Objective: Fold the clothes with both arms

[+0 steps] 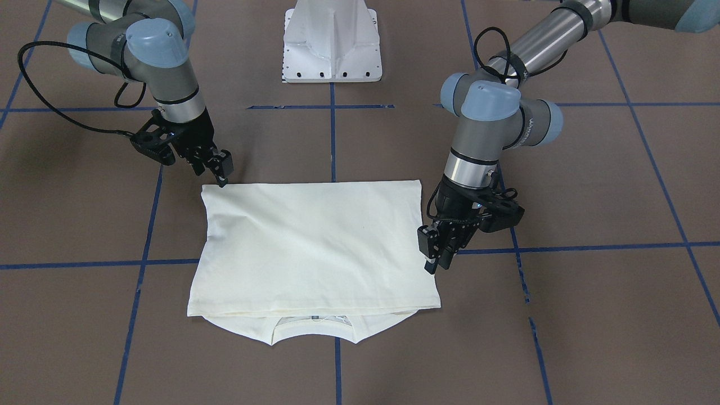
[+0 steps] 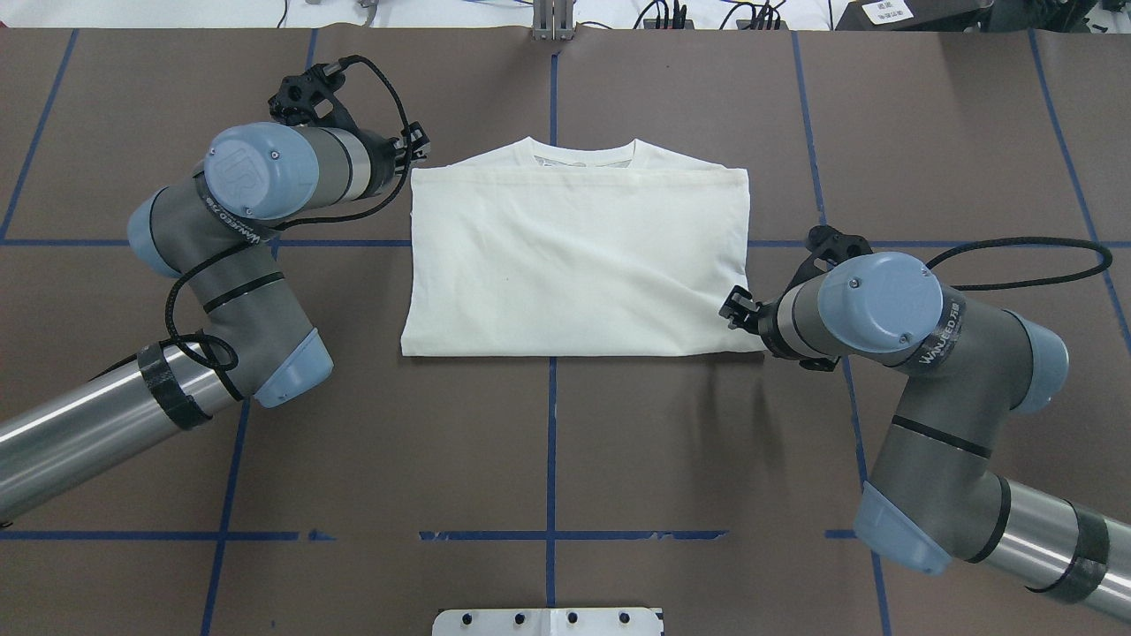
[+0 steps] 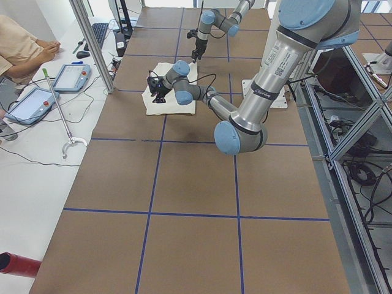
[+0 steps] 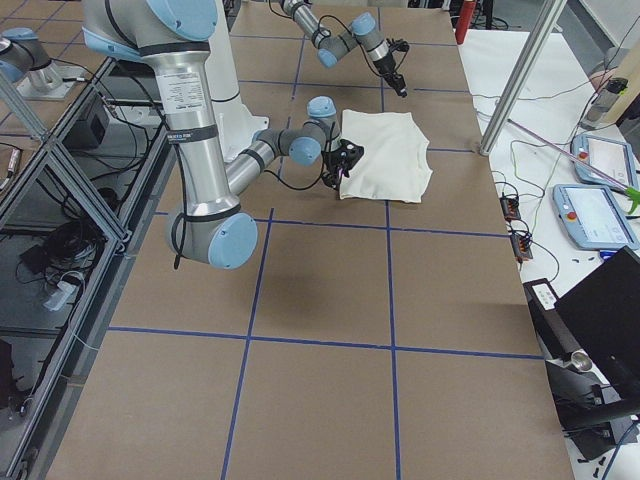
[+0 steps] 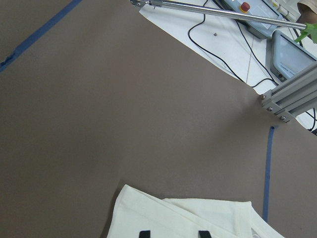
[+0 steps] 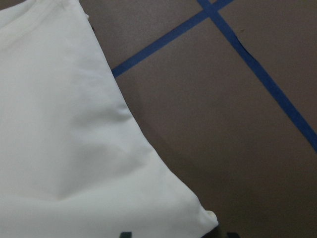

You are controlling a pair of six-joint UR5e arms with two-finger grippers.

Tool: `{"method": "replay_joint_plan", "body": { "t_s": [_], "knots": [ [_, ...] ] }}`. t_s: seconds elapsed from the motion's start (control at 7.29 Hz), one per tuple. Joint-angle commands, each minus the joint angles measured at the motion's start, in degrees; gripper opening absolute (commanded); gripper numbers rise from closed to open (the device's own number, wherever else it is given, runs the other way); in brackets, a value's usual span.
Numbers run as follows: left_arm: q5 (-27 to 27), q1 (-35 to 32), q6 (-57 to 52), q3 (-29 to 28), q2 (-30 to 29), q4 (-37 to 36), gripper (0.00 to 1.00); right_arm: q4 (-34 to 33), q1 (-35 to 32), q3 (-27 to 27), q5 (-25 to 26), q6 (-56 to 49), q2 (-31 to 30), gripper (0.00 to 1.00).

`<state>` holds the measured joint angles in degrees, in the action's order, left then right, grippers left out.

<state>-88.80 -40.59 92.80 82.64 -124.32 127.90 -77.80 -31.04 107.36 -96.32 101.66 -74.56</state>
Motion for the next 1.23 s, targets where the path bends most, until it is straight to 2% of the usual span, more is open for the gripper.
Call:
{"method": "replay_joint_plan", "body": {
  "t_s": [0.0, 0.41, 0.55, 0.69, 0.82, 1.1],
  "knots": [
    [0.0, 0.1, -0.8, -0.1, 0.0, 0.2, 0.43, 0.0, 0.1, -3.7, 4.7, 0.4, 0.9, 0.7],
    [0.0, 0.1, -0.8, -0.1, 0.0, 0.1, 0.43, 0.0, 0.6, -3.7, 4.6, 0.8, 1.3, 0.68],
    [0.0, 0.1, -0.8, -0.1, 0.0, 0.1, 0.43, 0.0, 1.1, -3.6, 4.6, 1.6, 1.3, 0.57],
    [0.0, 0.1, -0.9, -0.1, 0.0, 0.1, 0.43, 0.0, 1.2, -3.1, 4.5, 2.5, 1.3, 0.18],
    [0.0, 0.1, -0.9, -0.1, -0.1, 0.1, 0.43, 0.0, 1.3, -2.9, 4.4, 2.5, 1.2, 0.0],
    [0.0, 0.1, -0.8, -0.1, -0.1, 0.1, 0.43, 0.0, 1.8, -1.4, 4.1, 2.4, 0.6, 0.0]
  ]
}}
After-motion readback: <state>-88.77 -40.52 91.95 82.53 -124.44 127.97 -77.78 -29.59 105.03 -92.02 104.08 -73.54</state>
